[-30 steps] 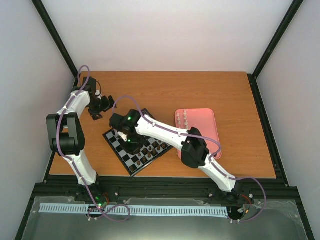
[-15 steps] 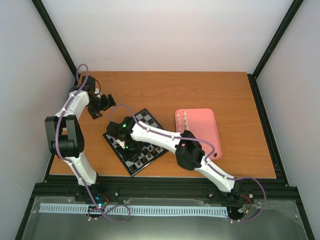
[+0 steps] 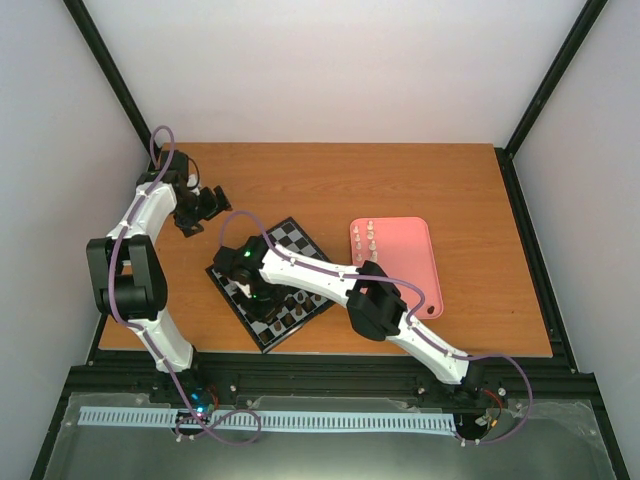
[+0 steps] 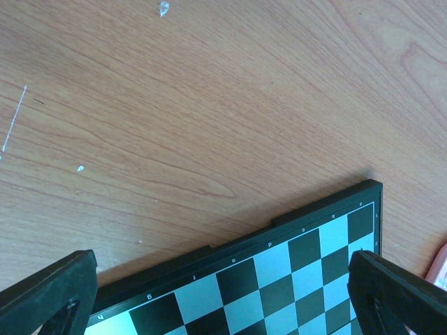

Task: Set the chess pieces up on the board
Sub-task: Place the chess piece on the chessboard.

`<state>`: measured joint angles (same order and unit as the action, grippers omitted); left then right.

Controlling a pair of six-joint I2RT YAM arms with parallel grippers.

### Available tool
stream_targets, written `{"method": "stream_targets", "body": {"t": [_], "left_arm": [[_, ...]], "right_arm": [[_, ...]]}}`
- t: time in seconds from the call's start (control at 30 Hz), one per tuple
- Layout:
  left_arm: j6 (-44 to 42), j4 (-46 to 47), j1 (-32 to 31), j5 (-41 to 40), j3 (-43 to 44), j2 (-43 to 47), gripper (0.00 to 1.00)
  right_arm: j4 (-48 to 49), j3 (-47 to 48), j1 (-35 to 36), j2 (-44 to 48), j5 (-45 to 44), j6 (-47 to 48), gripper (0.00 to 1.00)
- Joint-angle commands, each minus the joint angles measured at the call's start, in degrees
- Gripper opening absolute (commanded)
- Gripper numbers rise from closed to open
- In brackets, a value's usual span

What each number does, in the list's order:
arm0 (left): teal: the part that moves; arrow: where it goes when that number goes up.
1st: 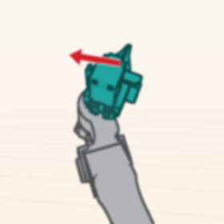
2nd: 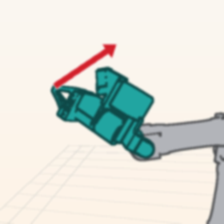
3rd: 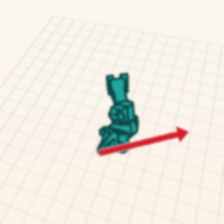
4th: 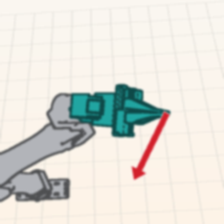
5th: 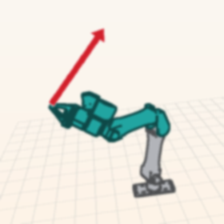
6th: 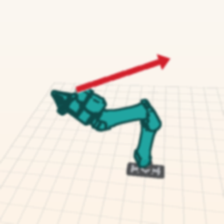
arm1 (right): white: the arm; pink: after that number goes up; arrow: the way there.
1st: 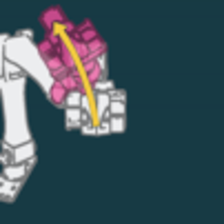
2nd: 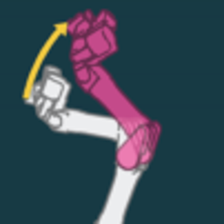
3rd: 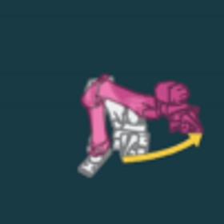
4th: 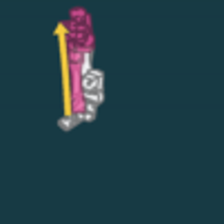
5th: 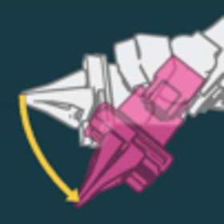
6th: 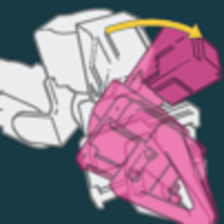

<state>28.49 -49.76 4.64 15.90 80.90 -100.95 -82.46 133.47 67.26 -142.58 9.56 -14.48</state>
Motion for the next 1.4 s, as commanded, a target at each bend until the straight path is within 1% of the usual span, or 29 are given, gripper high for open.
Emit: {"method": "stream_targets", "body": {"t": [0.0,0.43,0.6,0.67,0.93,1.1,1.2,1.37], "left_arm": [[0.1,0.3,-0.3,0.5,0.0,1.7,1.0],[0.0,0.0,-0.3,0.6,0.4,1.2,1.0],[-0.1,0.1,-0.3,0.5,0.2,1.1,1.0],[-0.1,0.1,-0.3,0.5,0.3,1.2,1.0],[-0.2,0.1,-0.3,0.3,0.1,0.9,1.0],[-0.3,-0.2,-0.3,0.3,0.4,1.2,1.0],[-0.4,-0.3,-0.3,-0.2,0.4,1.3,1.0],[-0.6,-0.8,-0.2,-1.0,0.9,1.7,1.0]], "right_arm": [[0.5,1.6,-0.1,-0.8,-1.4,-0.3,0.04],[0.5,1.7,-0.7,-1.1,-0.5,0.8,0.08],[0.6,1.7,-0.7,-0.9,-0.1,1.2,0.13],[0.8,1.7,-0.7,-0.7,0.2,1.4,0.17],[0.9,1.4,-0.6,0.5,-0.3,1.4,0.19],[2.2,1.8,-0.6,3.5,-1.9,1.4,0.21],[2.6,2.7,-0.7,6.1,-3.0,1.4,0.25],[0.7,3.2,-2.0,11.7,-8.0,0.0,0.3]]}}
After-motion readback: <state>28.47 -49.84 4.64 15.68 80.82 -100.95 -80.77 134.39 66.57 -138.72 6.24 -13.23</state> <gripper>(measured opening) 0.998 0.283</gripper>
